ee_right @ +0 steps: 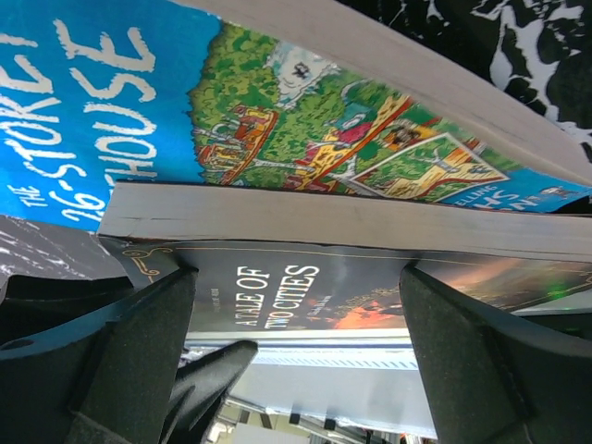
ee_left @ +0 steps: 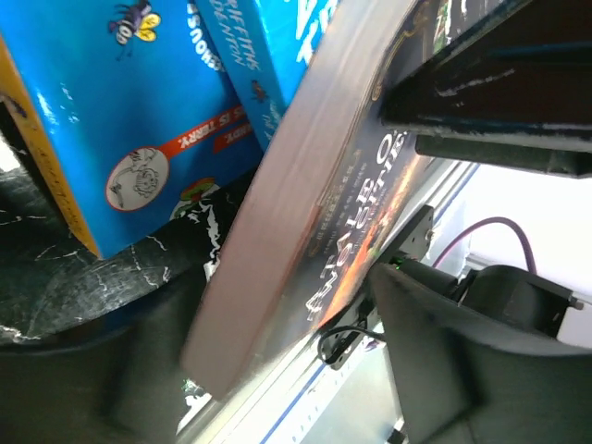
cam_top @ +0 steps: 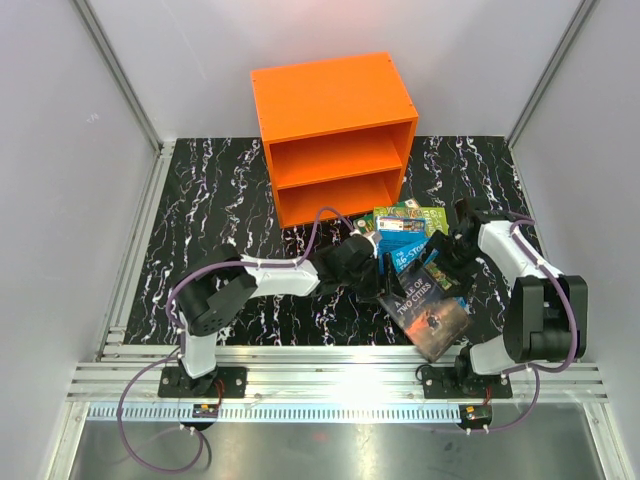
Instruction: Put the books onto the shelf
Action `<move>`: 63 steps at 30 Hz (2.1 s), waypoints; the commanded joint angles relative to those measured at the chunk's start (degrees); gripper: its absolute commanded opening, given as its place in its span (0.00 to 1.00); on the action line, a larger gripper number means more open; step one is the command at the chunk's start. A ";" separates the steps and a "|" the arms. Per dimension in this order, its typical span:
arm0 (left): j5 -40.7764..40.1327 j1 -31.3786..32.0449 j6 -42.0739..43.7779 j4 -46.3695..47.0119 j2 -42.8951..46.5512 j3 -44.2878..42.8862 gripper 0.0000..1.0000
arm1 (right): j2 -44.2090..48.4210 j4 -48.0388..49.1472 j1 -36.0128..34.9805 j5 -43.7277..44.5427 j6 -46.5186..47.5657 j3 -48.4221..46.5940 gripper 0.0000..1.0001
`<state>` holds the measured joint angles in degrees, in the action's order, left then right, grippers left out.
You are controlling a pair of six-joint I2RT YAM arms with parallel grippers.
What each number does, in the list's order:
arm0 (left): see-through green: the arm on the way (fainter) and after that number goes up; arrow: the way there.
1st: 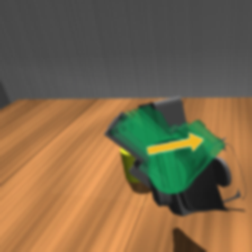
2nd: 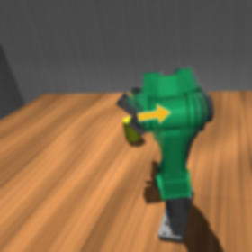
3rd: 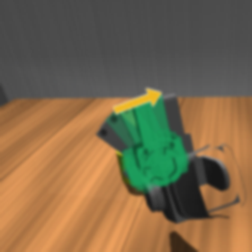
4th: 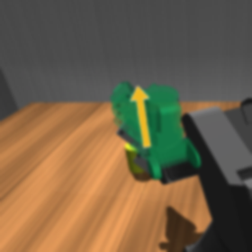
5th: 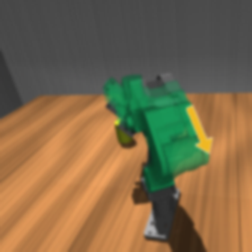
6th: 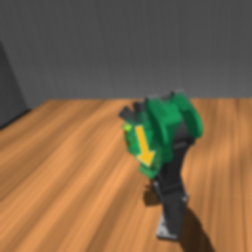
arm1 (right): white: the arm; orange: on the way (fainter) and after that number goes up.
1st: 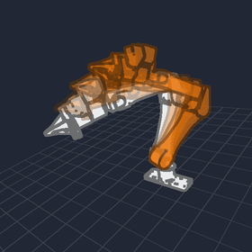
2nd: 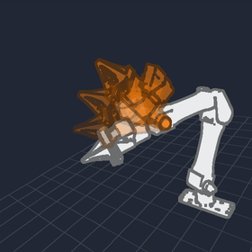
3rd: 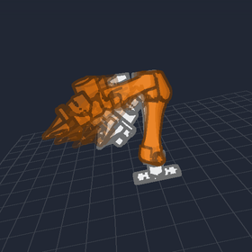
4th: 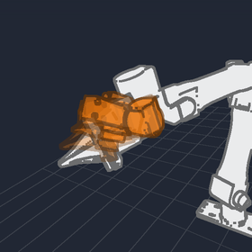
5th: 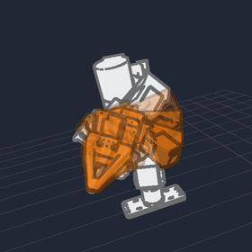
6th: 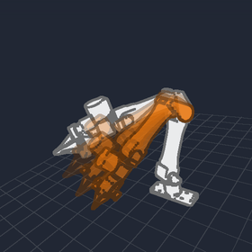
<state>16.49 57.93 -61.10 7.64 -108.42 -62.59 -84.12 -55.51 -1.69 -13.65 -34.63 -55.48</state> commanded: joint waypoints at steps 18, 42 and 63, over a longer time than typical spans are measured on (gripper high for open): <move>-0.75 -1.50 9.07 -15.19 14.45 -1.84 0.00 | 6.86 10.23 -0.15 -13.41 -2.02 1.96 1.00; 13.21 -13.46 19.27 -41.83 44.35 -17.56 0.00 | 16.27 80.54 -13.59 -47.61 -36.37 7.50 1.00; 20.68 -24.27 8.37 -31.73 48.83 -21.52 0.00 | 13.10 107.02 -20.54 -50.25 -53.79 10.83 1.00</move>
<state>32.91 35.79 -47.99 -40.58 -60.80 -79.07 -73.25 47.99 -19.99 -60.64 -87.24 -45.45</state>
